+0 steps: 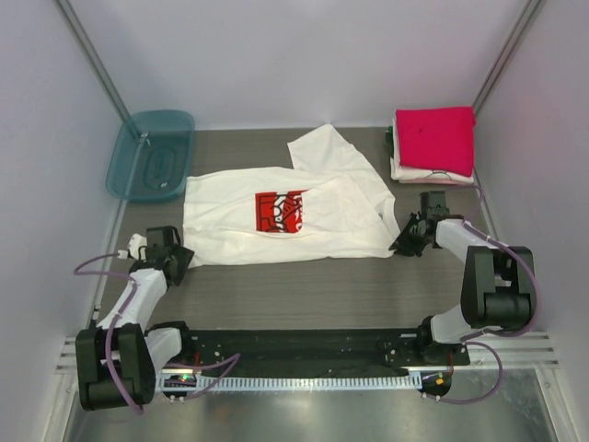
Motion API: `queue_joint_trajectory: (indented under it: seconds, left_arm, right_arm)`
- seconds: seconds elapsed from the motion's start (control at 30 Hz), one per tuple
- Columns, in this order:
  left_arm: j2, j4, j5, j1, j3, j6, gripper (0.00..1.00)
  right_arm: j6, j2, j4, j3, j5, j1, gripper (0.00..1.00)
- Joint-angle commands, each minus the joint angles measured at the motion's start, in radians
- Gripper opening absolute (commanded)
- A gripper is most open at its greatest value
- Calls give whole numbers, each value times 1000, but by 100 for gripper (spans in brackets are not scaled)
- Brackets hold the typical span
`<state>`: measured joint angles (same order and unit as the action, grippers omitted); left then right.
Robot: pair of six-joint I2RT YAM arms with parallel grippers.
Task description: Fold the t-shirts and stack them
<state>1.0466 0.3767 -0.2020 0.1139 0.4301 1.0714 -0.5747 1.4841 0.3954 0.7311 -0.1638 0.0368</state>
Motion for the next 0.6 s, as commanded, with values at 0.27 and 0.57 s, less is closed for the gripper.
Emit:
queue_joint_trajectory:
  seconds: [0.27,0.57]
  left_arm:
    - [176,-212,68,6,7,93,27]
    - [60,146,-40,7,232,-43,0]
  right_arm:
    - [-7,-11,13,5,10,5,4]
    - [-11,-181,212,96,111,60,1]
